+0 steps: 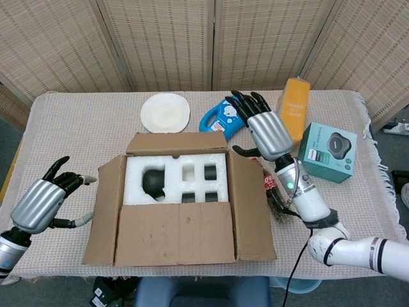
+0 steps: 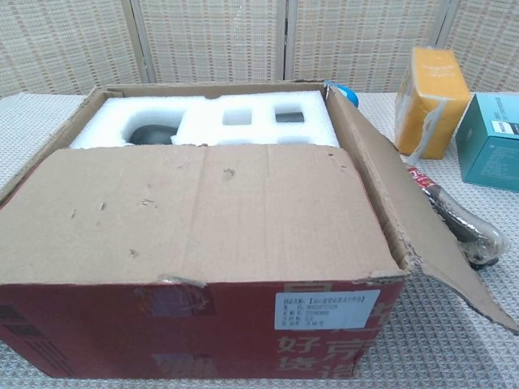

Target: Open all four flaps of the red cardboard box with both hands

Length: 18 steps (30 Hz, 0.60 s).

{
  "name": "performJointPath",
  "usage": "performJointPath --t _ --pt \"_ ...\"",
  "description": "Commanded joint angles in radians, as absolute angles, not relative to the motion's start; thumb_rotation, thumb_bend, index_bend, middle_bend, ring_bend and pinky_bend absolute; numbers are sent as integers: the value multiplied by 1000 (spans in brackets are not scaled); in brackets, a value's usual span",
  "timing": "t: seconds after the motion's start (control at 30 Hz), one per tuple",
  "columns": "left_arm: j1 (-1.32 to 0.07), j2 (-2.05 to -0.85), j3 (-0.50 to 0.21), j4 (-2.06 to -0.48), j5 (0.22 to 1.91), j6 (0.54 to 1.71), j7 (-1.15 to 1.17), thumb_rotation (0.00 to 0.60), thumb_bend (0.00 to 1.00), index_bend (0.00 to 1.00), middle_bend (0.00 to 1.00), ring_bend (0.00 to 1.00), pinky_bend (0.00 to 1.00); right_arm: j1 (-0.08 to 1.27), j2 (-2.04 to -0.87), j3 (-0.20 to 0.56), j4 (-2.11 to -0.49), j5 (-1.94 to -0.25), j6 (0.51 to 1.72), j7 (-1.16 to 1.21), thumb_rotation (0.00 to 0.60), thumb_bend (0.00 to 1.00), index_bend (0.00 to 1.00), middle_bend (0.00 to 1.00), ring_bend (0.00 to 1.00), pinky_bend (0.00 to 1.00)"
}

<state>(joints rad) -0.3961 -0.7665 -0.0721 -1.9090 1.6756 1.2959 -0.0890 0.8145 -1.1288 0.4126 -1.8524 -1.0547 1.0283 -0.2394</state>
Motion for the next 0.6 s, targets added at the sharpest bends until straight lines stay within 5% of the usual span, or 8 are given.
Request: performJointPath --t 0.03,0.6 --pt "-396 -771 -73 -1908 1674 1296 -93 66 227 294 391 339 0 718 -1011 346 -1977 -1170 1016 -133 600 231 0 60 84 0" --pt "-400 -793 -69 -1908 1680 1287 -92 69 227 294 391 339 0 666 -911 167 -2073 -1487 840 180 599 169 51 200 112 0"
